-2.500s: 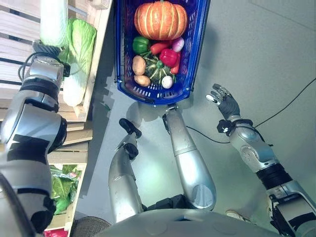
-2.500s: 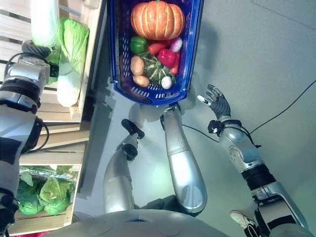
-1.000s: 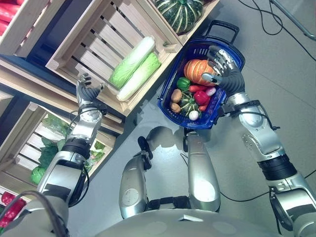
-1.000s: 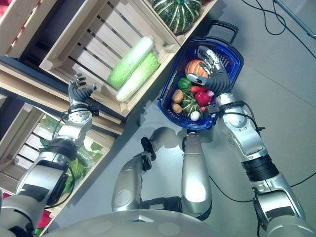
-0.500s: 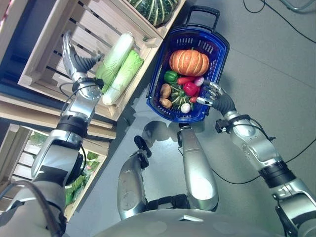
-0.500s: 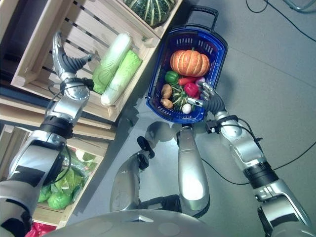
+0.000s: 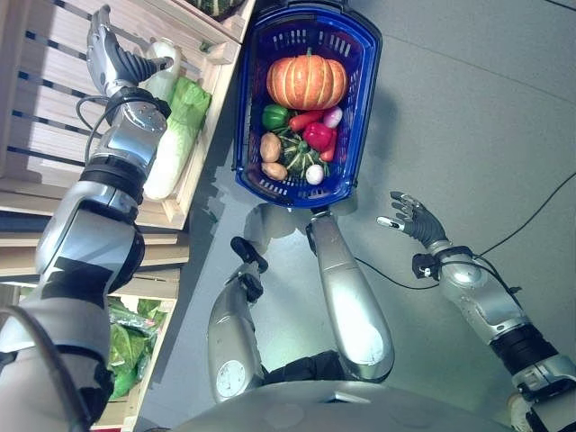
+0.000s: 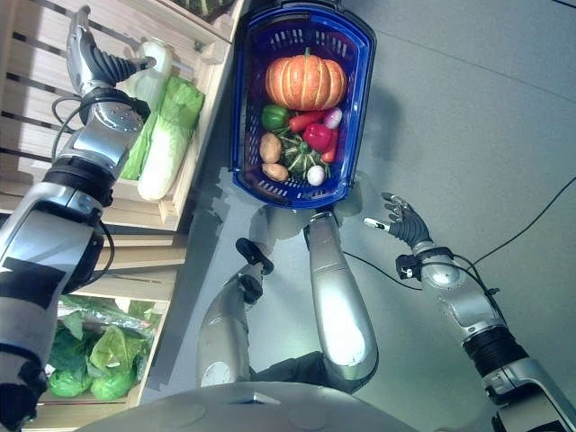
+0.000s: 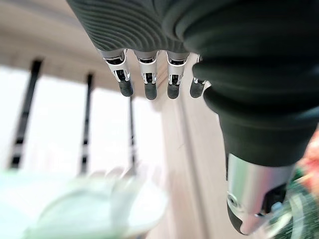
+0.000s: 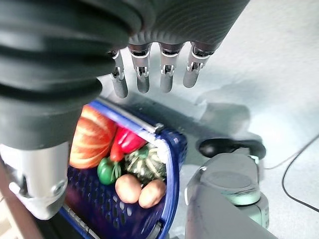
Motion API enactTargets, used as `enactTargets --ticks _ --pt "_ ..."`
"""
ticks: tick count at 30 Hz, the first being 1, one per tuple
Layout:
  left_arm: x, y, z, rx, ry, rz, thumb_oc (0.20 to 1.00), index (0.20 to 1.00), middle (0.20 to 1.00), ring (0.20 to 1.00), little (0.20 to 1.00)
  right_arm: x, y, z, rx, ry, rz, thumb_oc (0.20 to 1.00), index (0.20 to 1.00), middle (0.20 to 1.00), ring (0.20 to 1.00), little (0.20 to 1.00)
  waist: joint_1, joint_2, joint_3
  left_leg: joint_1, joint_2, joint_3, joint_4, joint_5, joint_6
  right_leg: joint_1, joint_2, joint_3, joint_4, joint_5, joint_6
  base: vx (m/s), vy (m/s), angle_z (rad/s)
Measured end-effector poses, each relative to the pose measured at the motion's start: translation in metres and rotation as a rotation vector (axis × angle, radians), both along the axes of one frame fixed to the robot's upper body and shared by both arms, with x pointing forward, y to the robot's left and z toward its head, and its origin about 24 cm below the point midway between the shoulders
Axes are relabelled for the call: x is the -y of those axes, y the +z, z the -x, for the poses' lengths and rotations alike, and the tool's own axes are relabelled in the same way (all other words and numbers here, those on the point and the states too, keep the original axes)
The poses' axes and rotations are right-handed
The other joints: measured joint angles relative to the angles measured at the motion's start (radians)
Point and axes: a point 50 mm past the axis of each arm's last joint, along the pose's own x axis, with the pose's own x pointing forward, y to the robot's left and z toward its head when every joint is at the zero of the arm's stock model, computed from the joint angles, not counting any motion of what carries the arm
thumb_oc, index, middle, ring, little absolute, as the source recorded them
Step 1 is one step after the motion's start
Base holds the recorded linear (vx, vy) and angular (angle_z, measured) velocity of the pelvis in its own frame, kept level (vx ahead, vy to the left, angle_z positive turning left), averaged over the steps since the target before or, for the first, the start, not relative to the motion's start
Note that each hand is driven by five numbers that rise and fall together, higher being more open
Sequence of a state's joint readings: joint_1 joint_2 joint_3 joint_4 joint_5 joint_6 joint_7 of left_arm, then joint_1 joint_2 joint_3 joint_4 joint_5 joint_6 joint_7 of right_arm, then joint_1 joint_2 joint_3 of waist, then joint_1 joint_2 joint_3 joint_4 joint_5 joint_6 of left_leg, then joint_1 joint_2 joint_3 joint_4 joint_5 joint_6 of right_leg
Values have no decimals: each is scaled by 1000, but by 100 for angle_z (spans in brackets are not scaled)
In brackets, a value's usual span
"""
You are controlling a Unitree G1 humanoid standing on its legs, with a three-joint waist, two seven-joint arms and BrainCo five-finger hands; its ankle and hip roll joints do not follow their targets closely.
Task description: Pick up fruits and vegetables into the basket
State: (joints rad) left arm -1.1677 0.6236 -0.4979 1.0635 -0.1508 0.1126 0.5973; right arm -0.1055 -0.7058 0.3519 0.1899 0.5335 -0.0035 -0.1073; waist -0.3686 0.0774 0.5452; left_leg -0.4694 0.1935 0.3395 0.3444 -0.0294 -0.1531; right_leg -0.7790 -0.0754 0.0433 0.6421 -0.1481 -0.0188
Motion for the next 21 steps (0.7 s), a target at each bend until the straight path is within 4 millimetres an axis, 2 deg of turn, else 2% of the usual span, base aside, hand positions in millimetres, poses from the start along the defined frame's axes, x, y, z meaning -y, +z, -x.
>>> enactTargets --ticks 10,15,21 --pt "-27 -33 5 -201 95 215 1000 1000 1000 1000 1000 -8 2 -6 30 -50 -102 1000 1000 1000 1000 1000 0 -5 -3 -99 -3 -11 5 15 4 -92 -13 -16 14 3 -5 -19 -14 6" --pt "-34 -37 8 -211 136 274 1000 1000 1000 1000 1000 -14 3 -9 41 -62 -128 1000 1000 1000 1000 1000 4 -7 -4 -164 -3 -23 33 16 7 -142 -17 -22 28 3 -6 6 12 7" --pt "-42 -31 11 -180 162 324 1000 1000 1000 1000 1000 -14 11 -16 68 -78 -136 1000 1000 1000 1000 1000 5 -8 -4 -214 3 -33 60 13 7 -186 -17 -23 42 3 -6 0 0 0"
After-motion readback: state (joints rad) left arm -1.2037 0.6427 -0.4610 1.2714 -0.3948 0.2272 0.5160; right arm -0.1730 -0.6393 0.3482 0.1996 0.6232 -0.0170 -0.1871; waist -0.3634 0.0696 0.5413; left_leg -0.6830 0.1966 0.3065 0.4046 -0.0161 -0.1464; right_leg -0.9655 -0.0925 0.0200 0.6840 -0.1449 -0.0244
